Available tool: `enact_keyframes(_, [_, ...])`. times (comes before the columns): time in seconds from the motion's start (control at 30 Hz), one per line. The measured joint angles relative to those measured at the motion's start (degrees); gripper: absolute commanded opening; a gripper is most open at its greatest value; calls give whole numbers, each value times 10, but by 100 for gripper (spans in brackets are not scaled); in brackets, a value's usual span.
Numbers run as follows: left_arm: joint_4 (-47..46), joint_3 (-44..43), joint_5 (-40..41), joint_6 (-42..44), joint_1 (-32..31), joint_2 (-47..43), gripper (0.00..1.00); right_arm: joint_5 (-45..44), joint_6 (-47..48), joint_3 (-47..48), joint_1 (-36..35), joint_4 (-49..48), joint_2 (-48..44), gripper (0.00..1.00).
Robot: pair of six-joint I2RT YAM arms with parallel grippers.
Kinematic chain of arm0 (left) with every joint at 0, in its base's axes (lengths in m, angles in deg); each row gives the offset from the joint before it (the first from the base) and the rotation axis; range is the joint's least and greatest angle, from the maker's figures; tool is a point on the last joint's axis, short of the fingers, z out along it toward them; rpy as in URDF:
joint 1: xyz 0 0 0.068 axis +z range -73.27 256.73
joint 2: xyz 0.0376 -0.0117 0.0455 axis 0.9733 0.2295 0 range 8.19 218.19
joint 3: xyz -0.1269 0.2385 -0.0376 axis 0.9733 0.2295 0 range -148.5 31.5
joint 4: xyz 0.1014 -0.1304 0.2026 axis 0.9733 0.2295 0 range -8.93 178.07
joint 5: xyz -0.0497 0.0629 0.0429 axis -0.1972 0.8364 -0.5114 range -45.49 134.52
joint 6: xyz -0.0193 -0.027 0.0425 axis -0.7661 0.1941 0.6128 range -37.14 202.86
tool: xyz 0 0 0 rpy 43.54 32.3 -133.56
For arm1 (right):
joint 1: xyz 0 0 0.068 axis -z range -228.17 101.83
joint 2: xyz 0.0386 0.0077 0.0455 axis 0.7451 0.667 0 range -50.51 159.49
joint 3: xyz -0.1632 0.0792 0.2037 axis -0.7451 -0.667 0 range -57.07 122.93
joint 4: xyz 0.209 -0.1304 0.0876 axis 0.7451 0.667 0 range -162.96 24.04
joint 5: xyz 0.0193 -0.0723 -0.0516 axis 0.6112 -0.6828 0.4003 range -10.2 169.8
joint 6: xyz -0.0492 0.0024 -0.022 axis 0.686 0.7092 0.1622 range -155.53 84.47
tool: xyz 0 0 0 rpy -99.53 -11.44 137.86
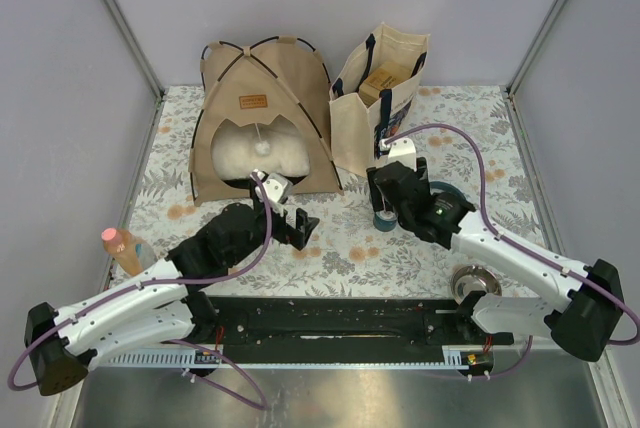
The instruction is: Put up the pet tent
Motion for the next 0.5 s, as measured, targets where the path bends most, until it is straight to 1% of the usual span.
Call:
enact_keyframes(0.07, [0, 0, 2, 0, 0, -2, 99, 3, -5, 6, 0, 12, 0, 98])
enact_keyframes(0.1, [0, 0, 2, 1, 0, -3, 99, 6, -9, 10, 0, 26, 0, 99])
enact_keyframes(0.27, [2, 0, 5, 7, 0, -8, 99, 13, -13, 49, 0, 97, -3, 99])
enact_keyframes(0.5, [16, 0, 14, 13, 0, -21, 99, 13, -15, 142, 0, 135, -34, 99])
